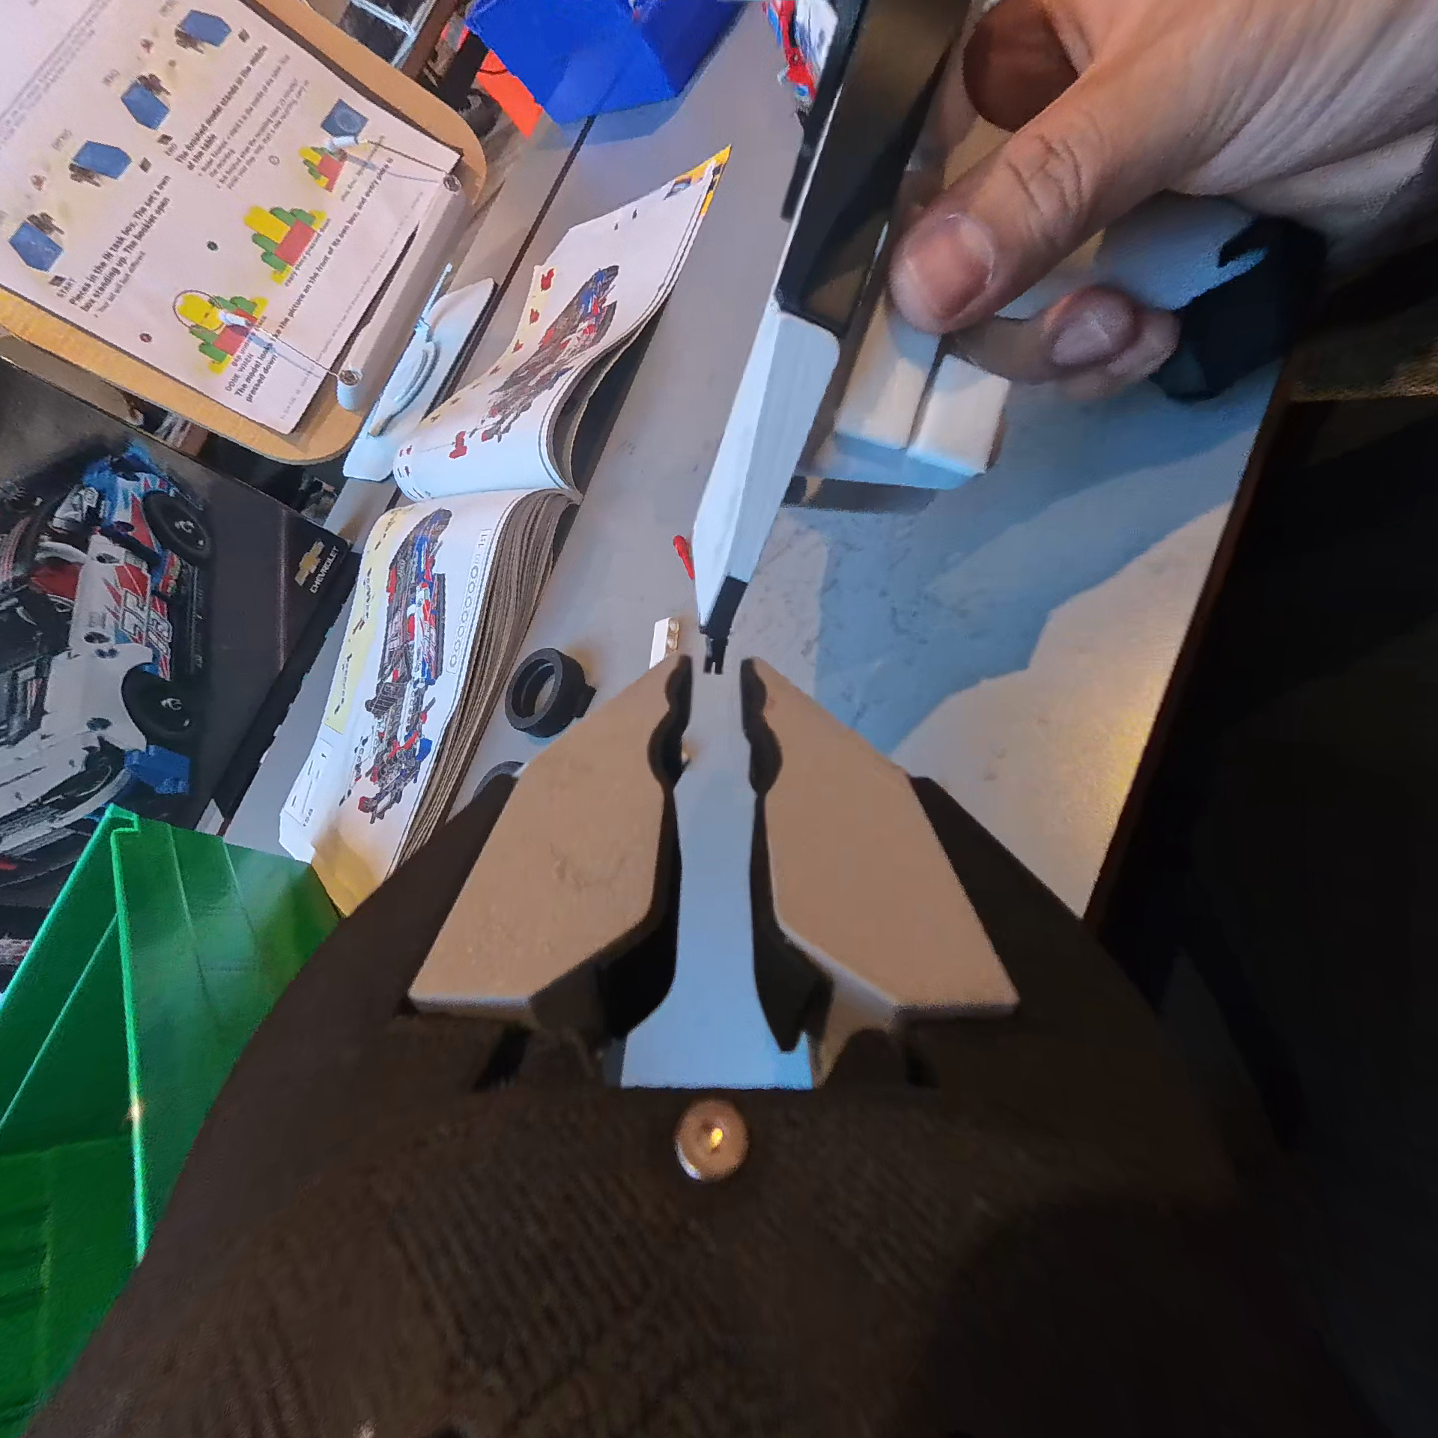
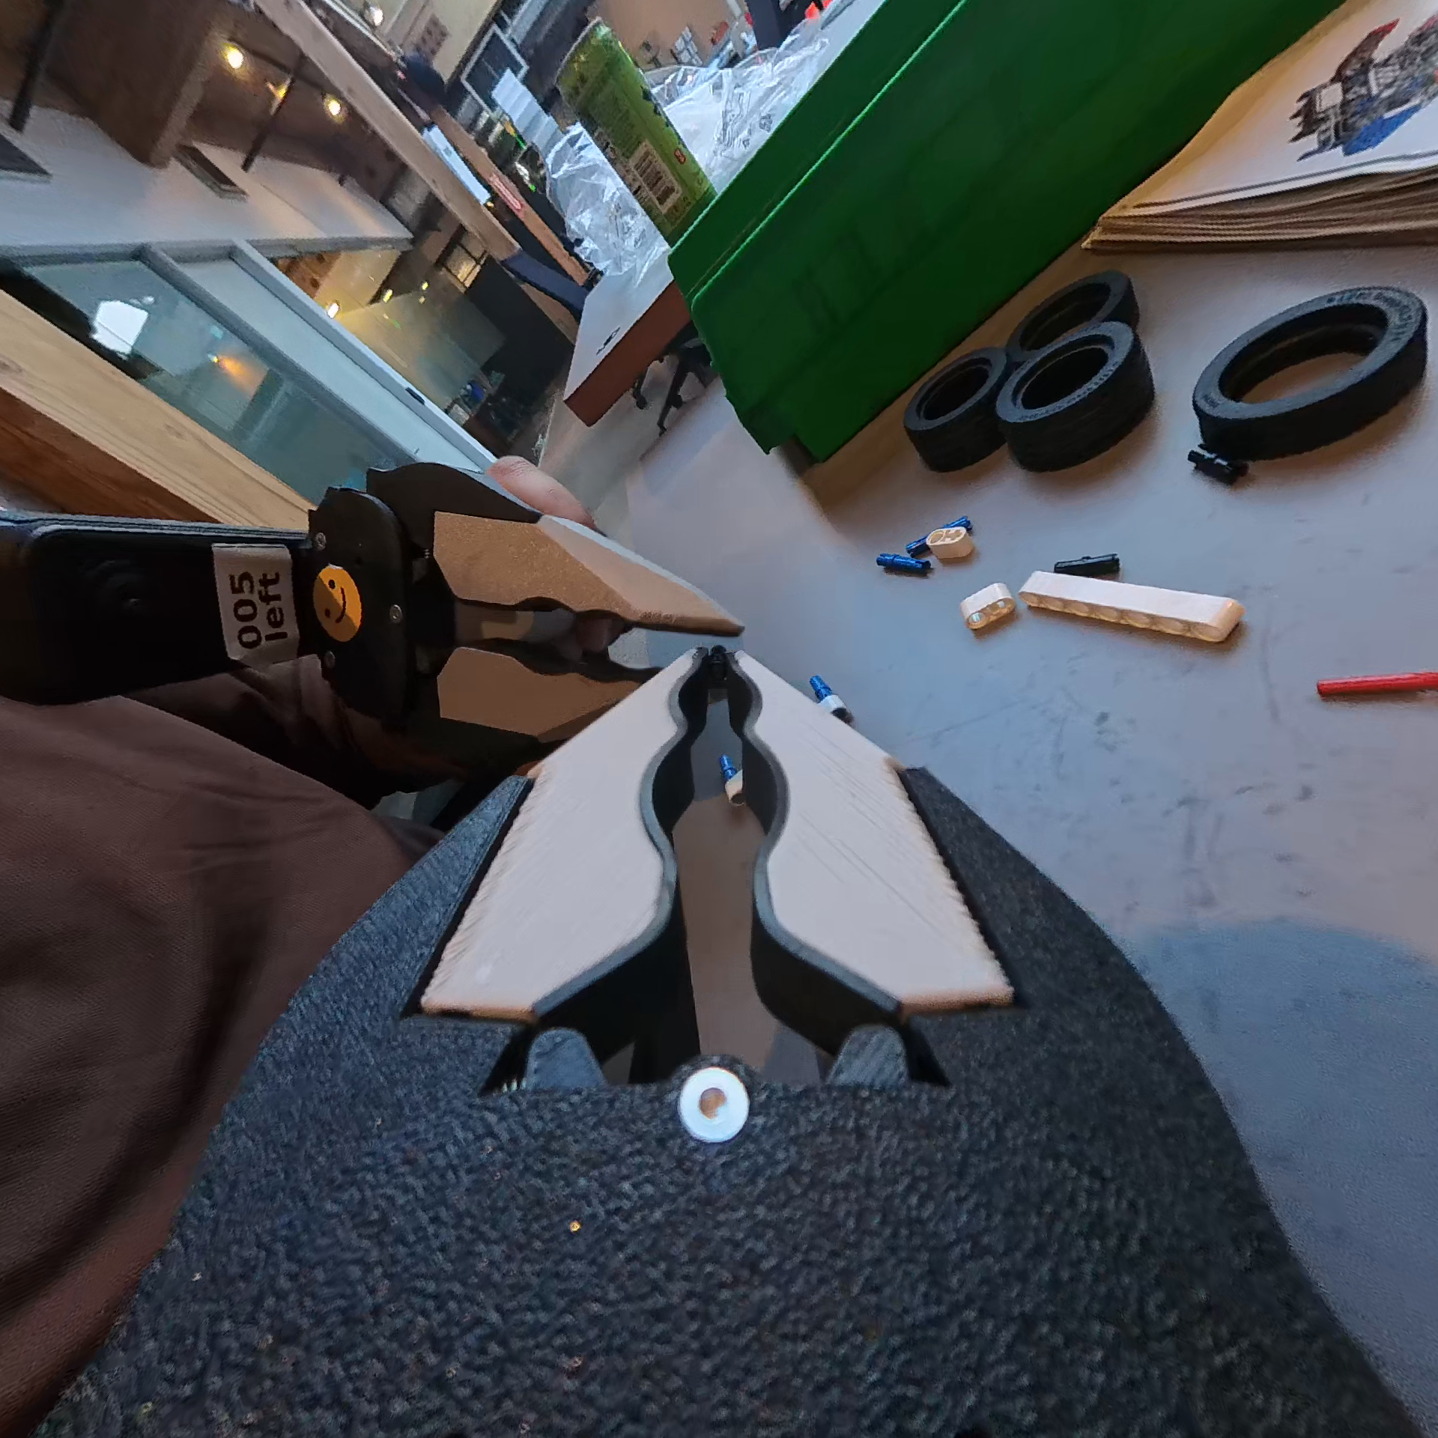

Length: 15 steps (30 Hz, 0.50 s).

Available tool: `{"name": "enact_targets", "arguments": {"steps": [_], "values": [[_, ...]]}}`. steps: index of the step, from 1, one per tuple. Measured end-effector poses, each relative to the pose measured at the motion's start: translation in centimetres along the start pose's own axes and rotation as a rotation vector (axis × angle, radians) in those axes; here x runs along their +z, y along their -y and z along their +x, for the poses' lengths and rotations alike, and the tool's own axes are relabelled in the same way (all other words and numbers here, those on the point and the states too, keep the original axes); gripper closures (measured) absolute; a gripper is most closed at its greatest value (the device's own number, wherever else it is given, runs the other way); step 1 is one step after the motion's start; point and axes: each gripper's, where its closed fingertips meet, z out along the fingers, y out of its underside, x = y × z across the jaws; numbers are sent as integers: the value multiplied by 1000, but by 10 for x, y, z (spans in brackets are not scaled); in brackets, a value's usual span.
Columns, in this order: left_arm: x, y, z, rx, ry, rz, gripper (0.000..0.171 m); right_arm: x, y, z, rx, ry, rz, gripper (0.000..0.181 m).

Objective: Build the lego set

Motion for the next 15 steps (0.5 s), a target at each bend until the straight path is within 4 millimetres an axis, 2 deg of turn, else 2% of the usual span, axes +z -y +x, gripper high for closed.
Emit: {"name": "enact_targets", "arguments": {"steps": [6, 11, 15], "values": [[4, -8, 6, 17, -26, -45, 152, 0, -1, 2, -9, -11, -9, 178], [2, -4, 2, 43, 3, -24, 168, 0, -2, 2, -3, -10, -16, 178], [2, -3, 1, 58, 16, -24, 169, 0, -3, 1, -3, -5, -20, 178]]}}
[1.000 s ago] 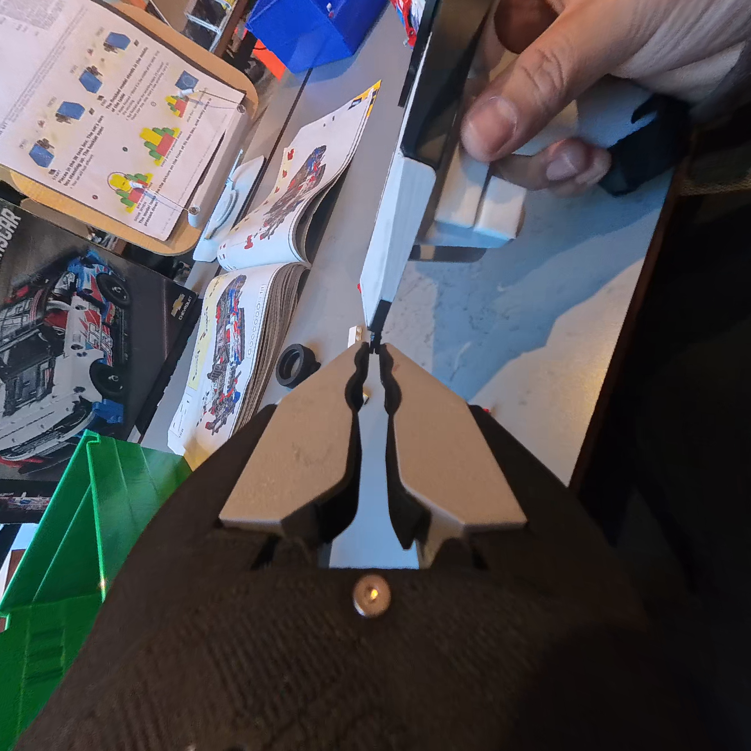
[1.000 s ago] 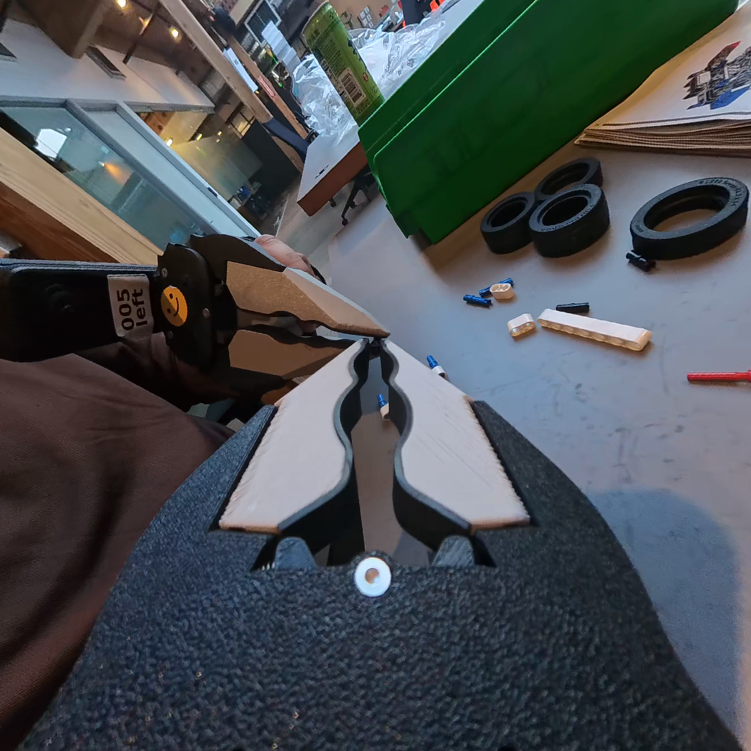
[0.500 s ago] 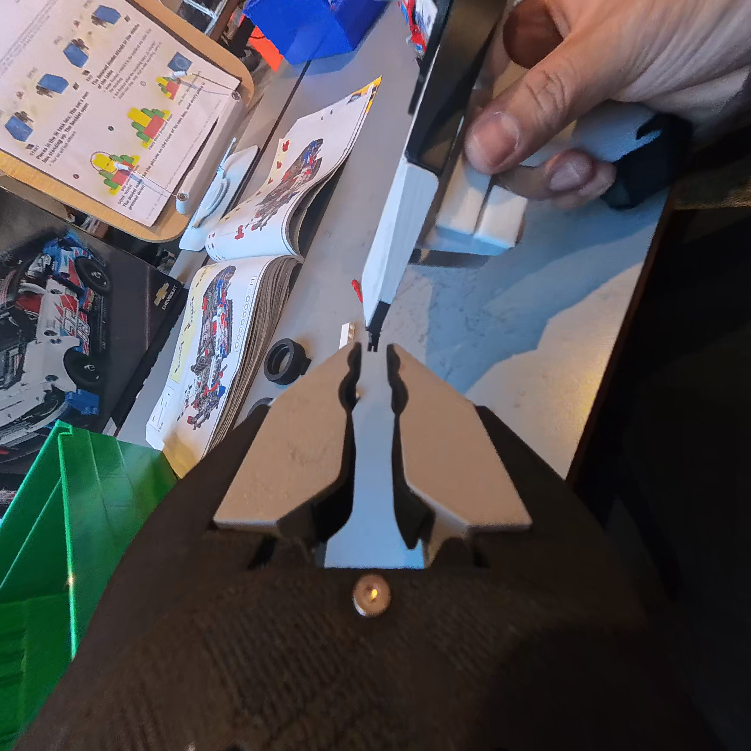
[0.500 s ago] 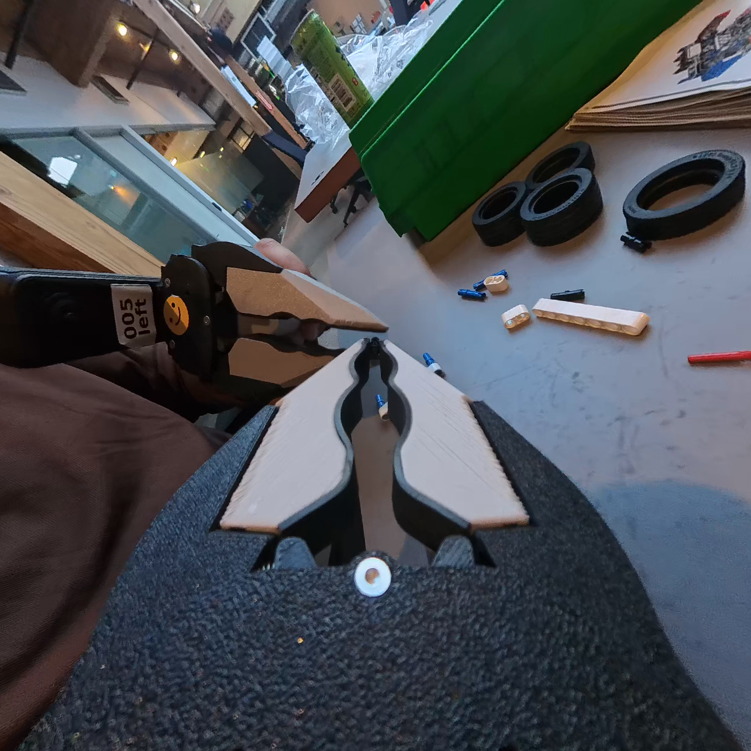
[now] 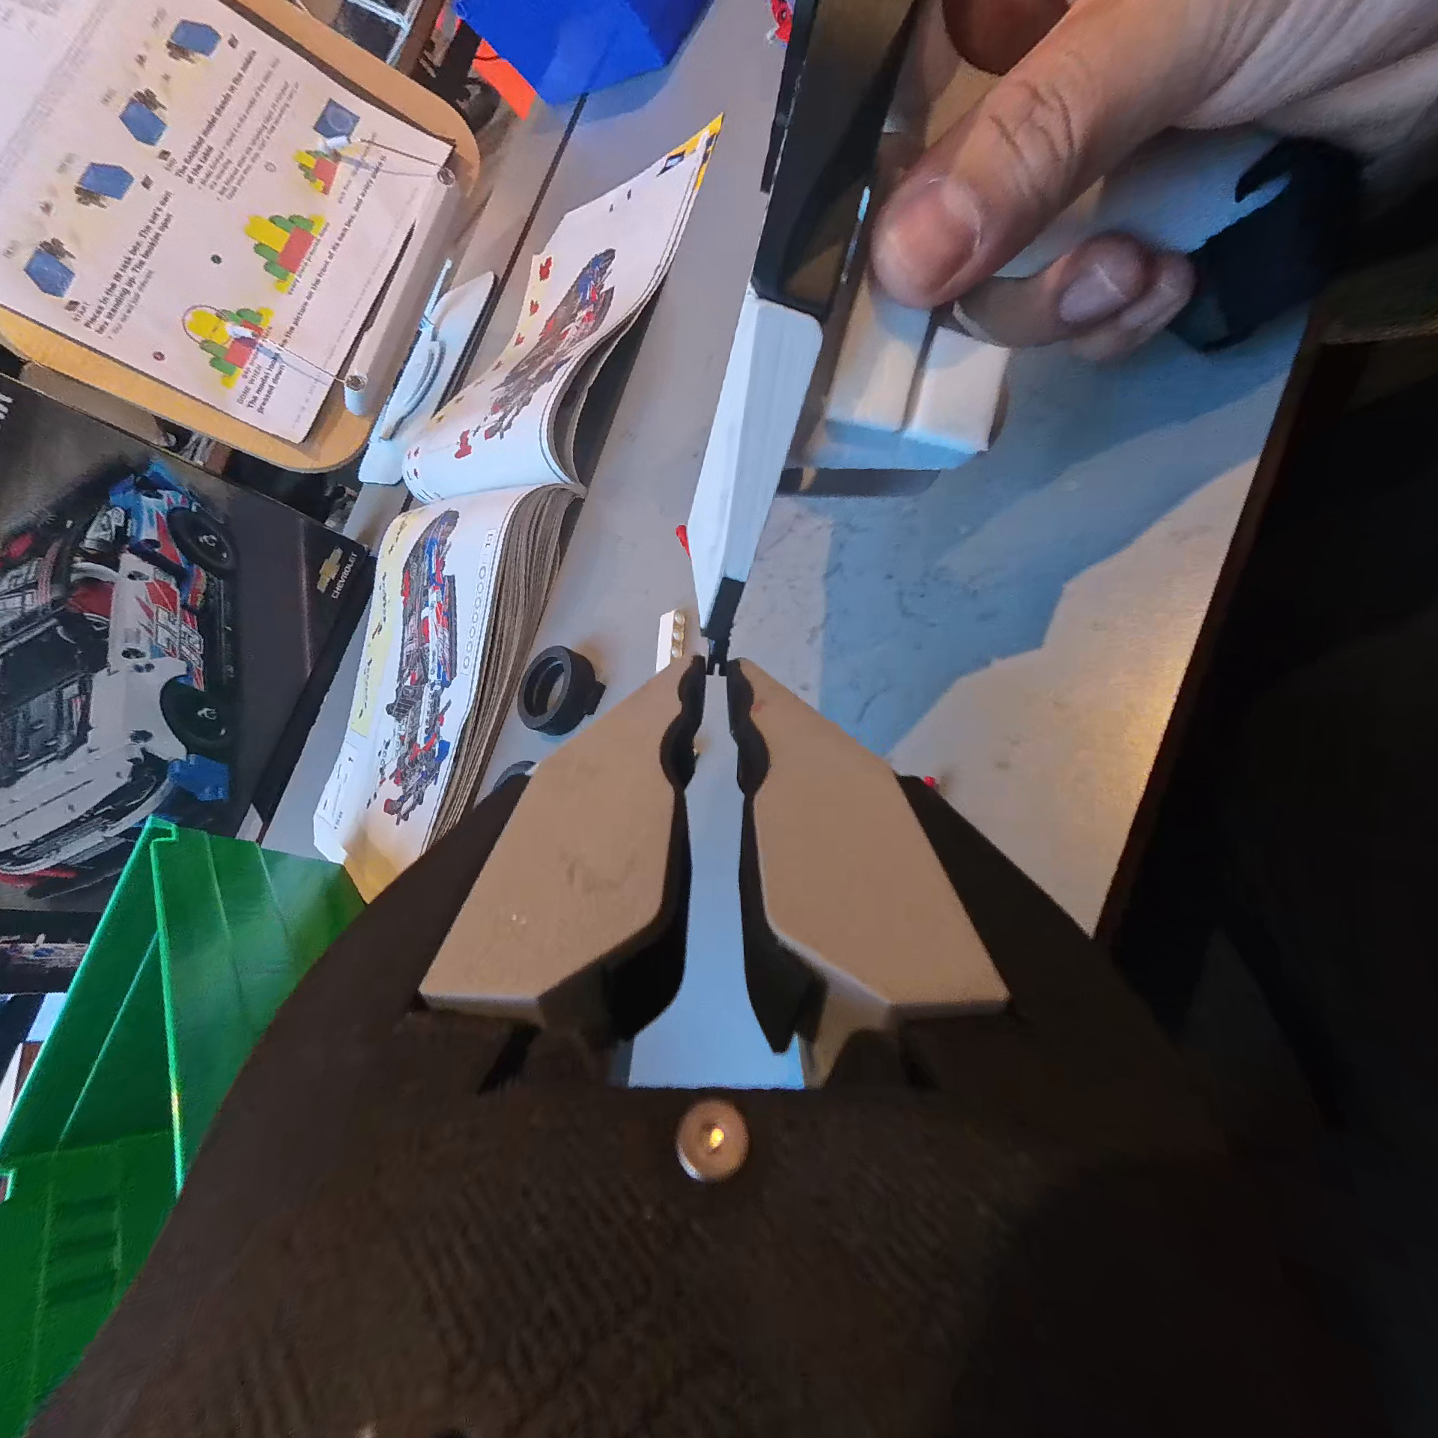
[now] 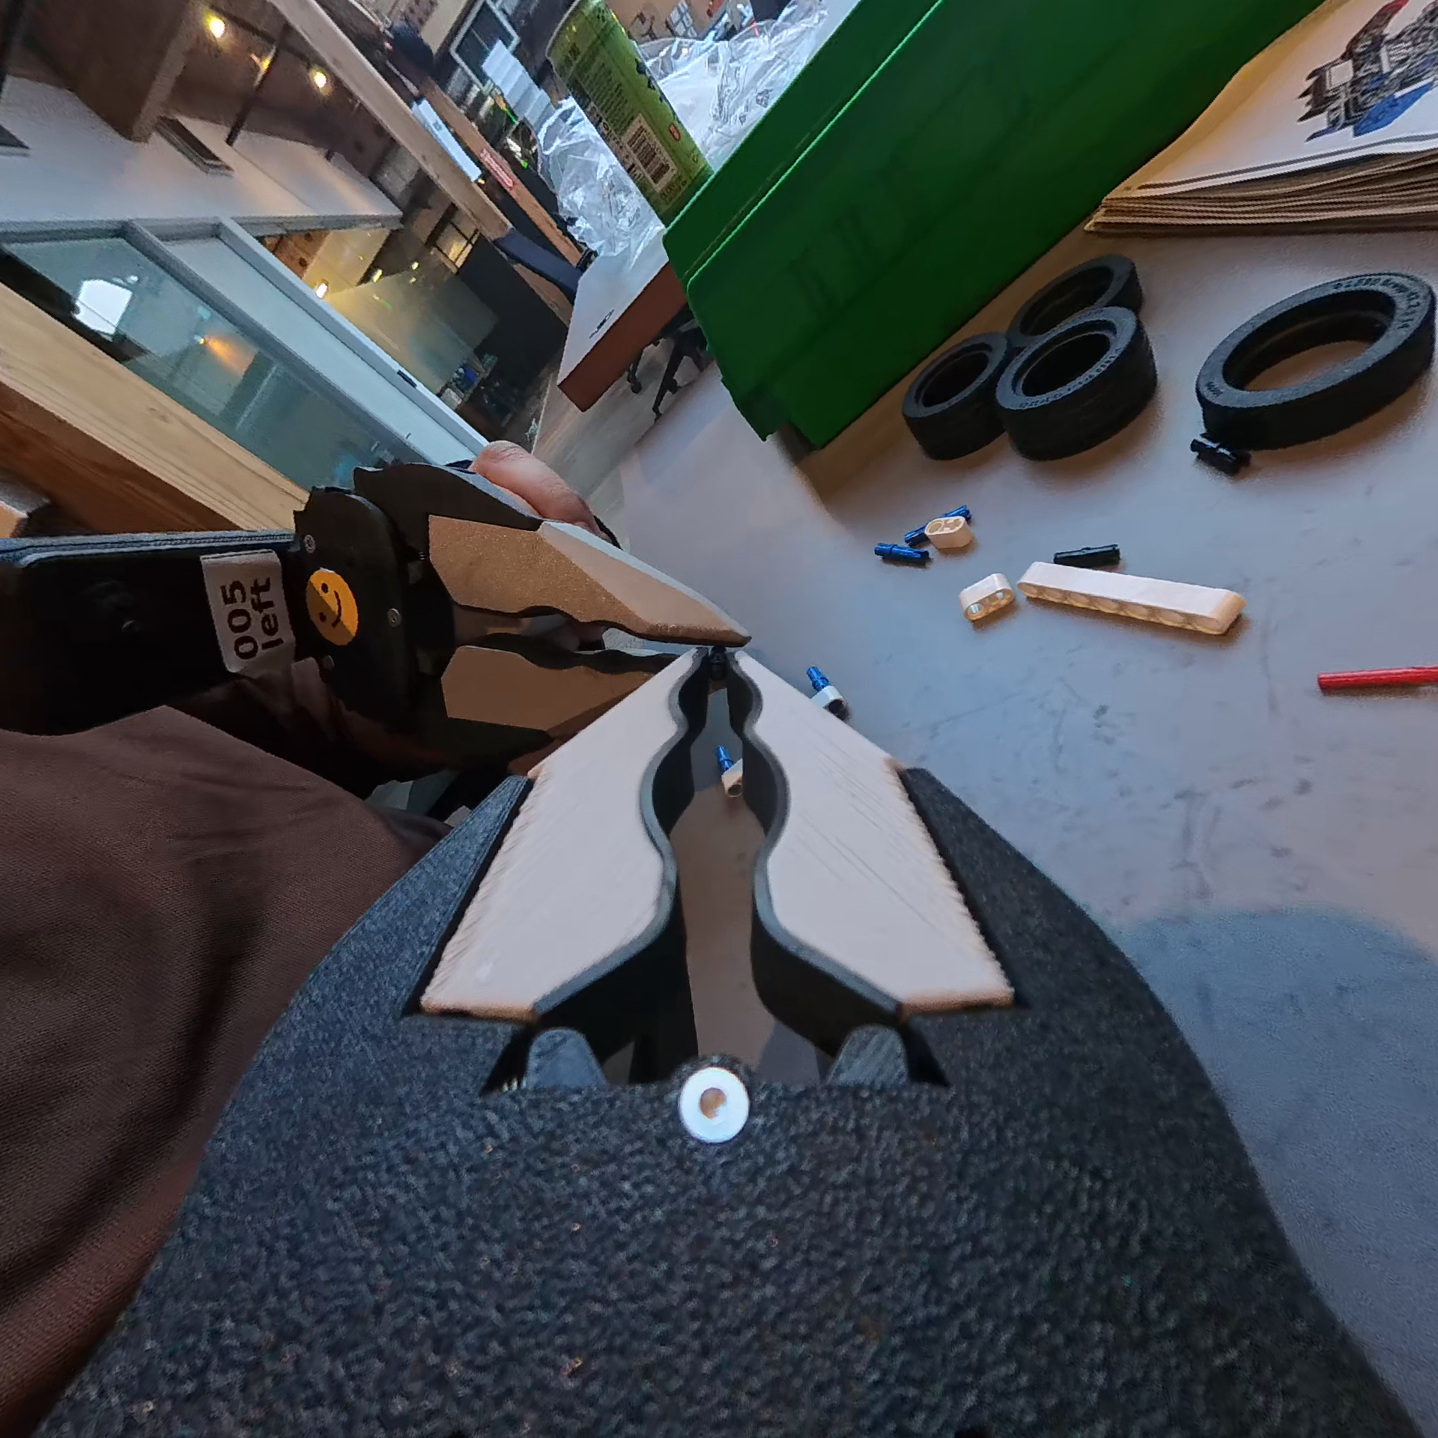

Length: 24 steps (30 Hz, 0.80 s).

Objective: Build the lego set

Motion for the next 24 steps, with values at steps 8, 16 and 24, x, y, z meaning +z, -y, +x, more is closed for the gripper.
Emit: {"name": "enact_targets", "arguments": {"steps": [8, 16, 24], "values": [[-1, -3, -1, 21, 9, -27, 171, 2, 0, 1, 0, -5, 3, 178], [0, -9, 2, 25, -29, -57, 170, 5, -3, 3, 4, -20, -4, 178], [3, -11, 5, -47, -73, -38, 170, 5, -4, 7, -19, -56, -16, 178]]}}
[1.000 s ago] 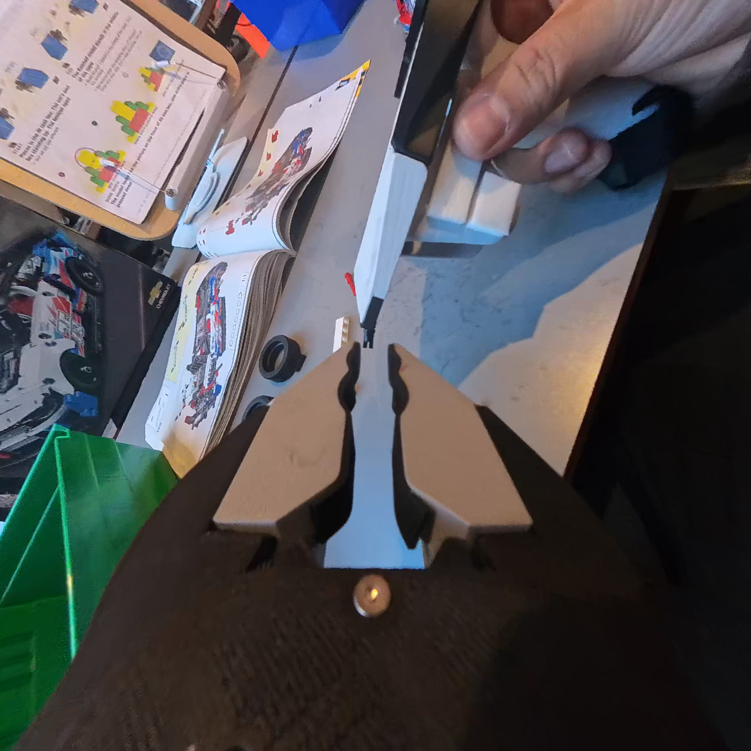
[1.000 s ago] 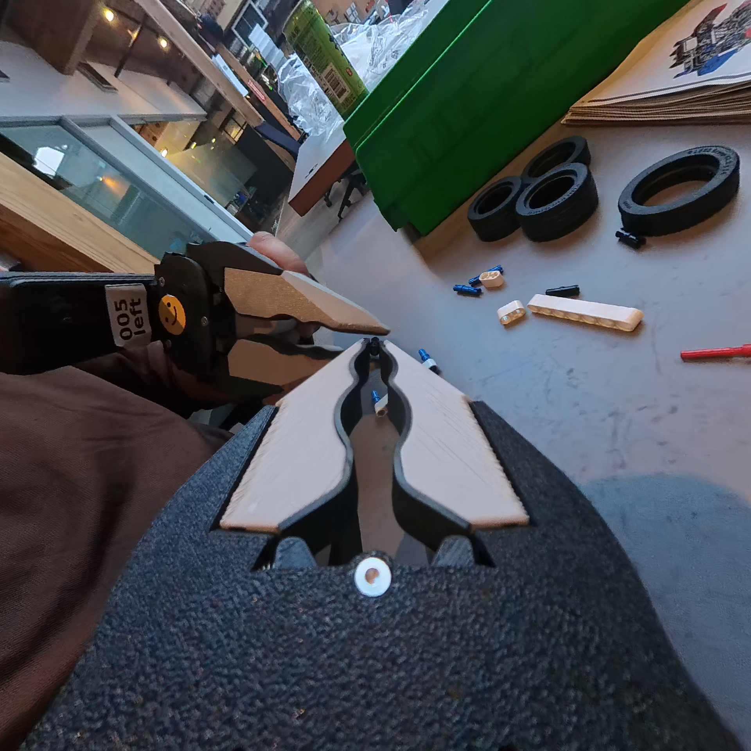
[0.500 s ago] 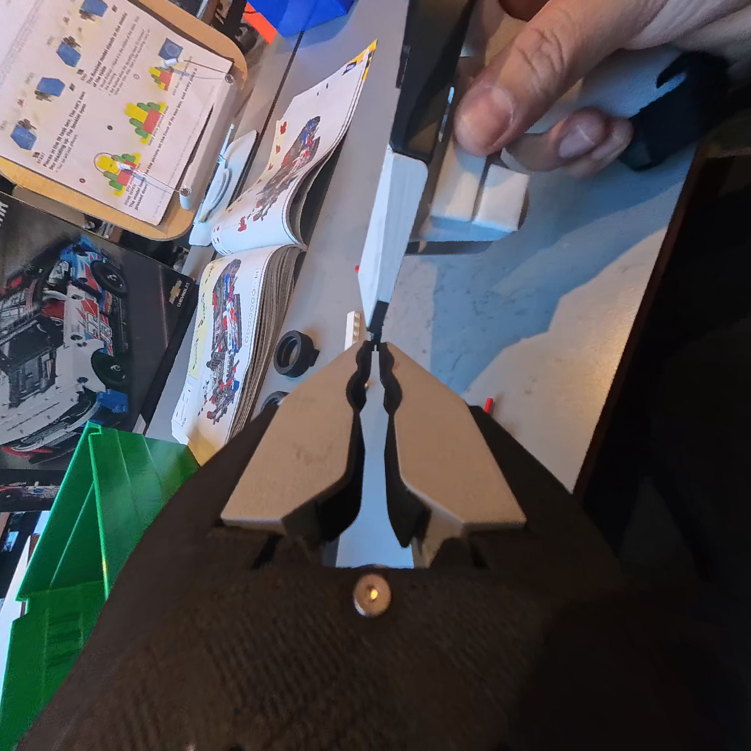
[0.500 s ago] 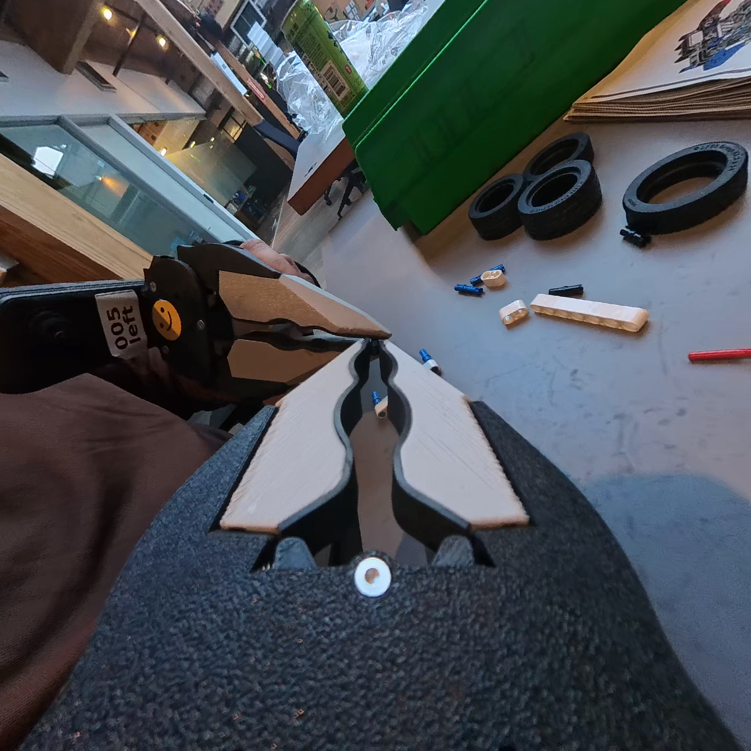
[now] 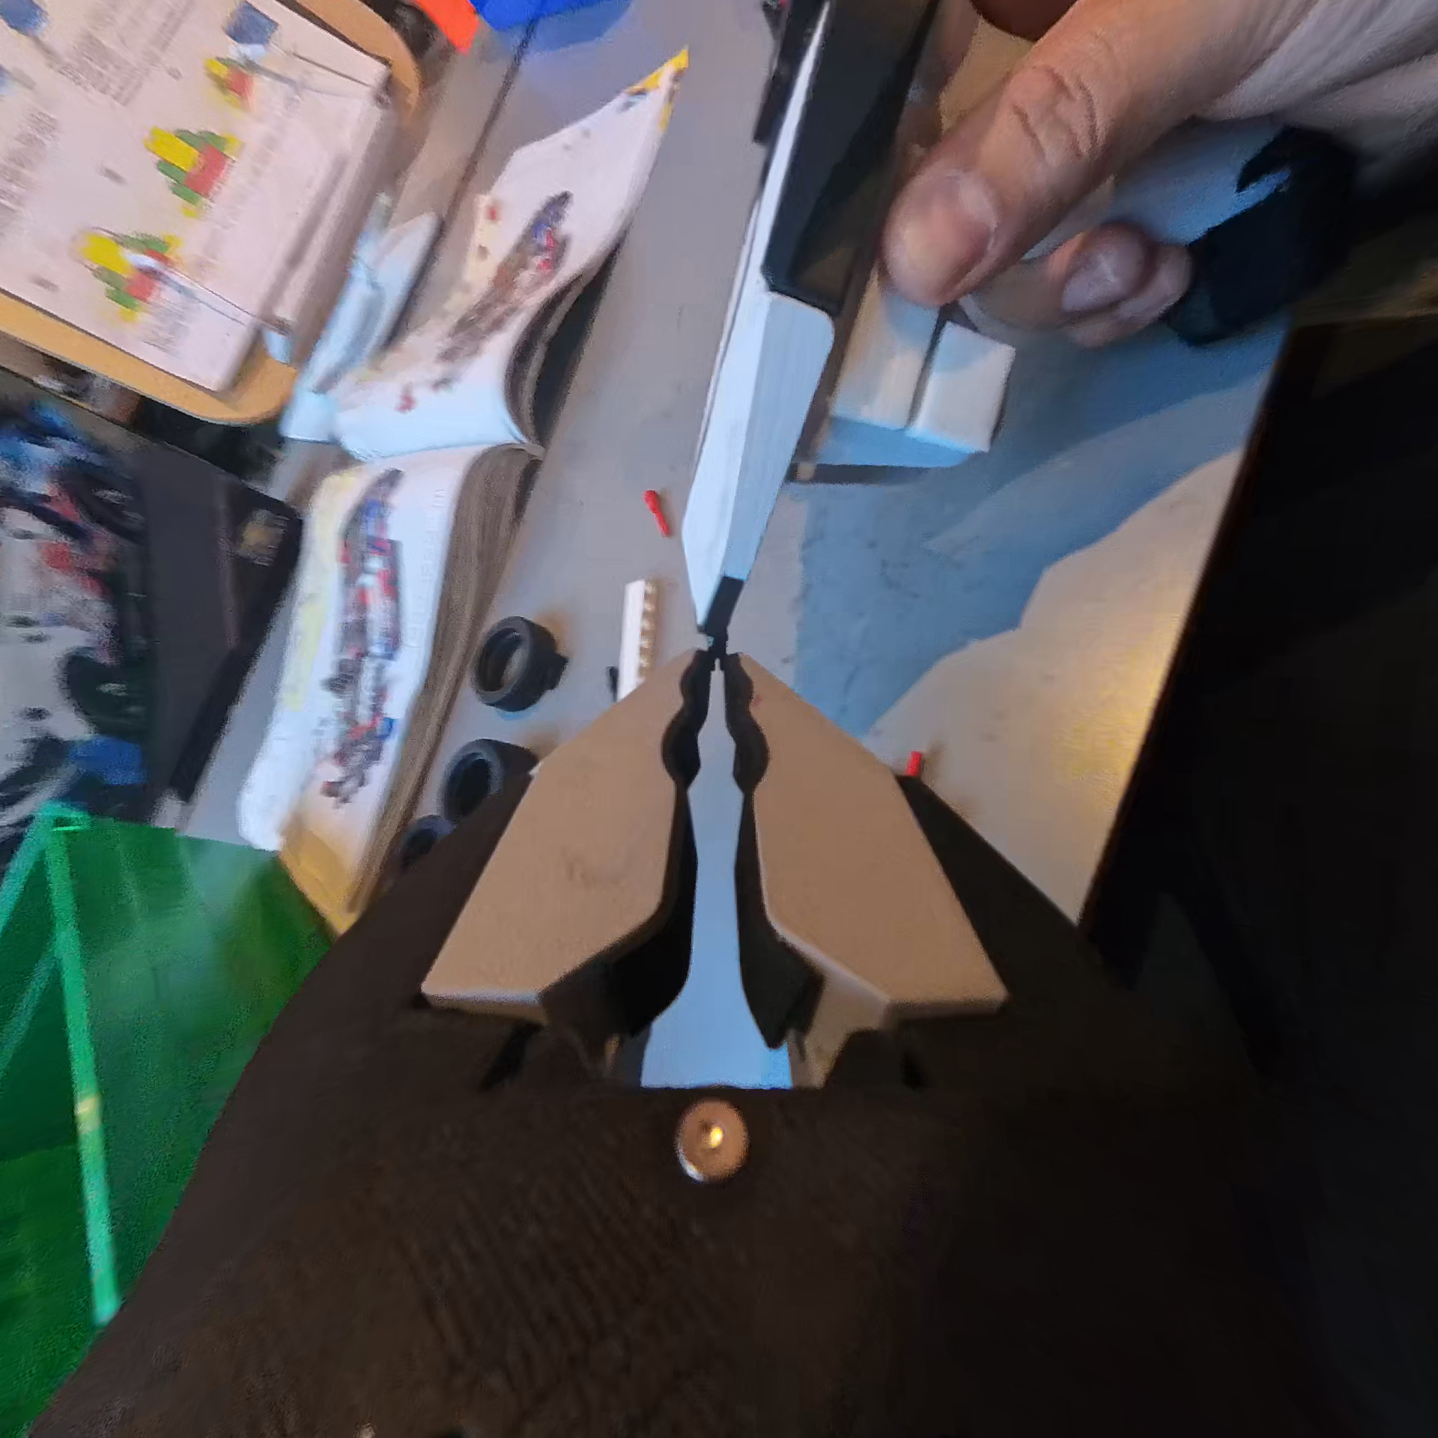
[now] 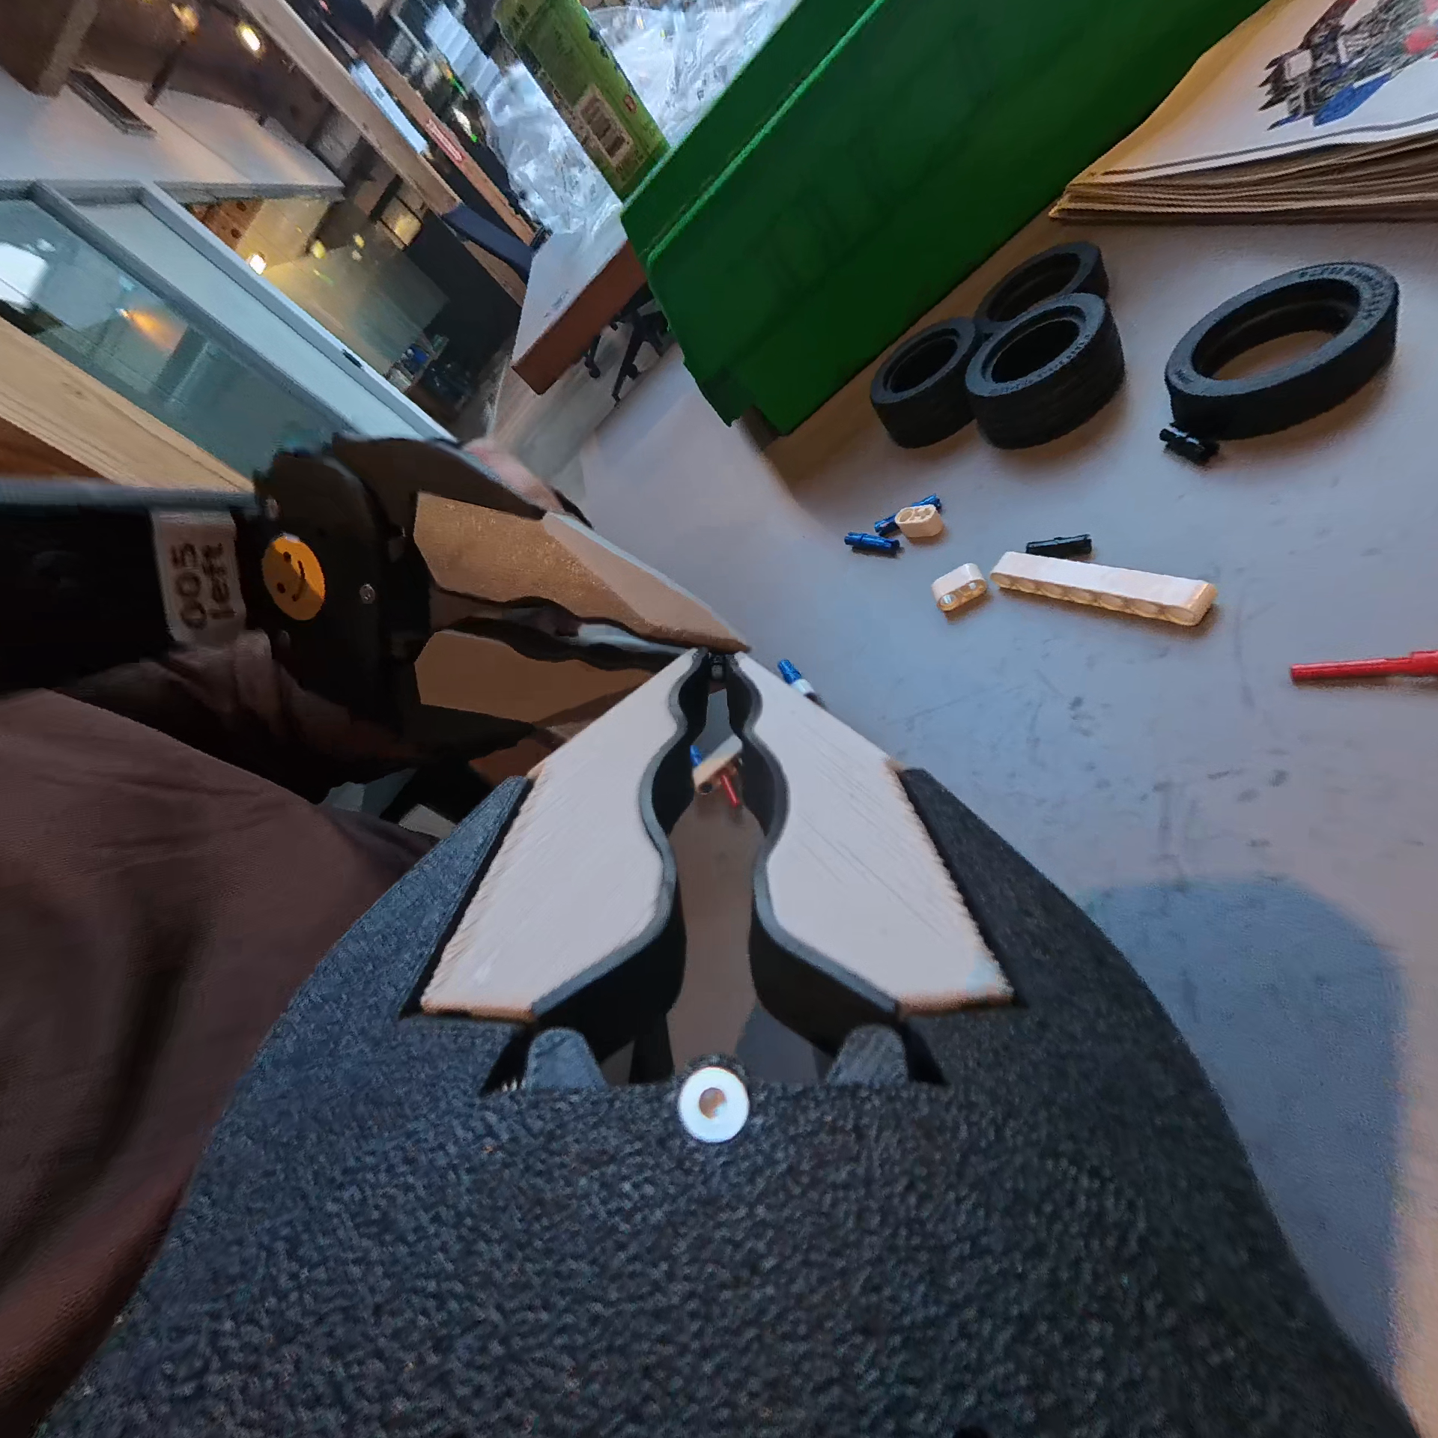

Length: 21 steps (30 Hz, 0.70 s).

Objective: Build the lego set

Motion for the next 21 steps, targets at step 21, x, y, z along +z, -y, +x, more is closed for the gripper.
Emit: {"name": "enact_targets", "arguments": {"steps": [21], "values": [[-4, -43, 41, -274, -585, -48, 117, 20, -46, 13, -353, -183, -355, 177]]}}
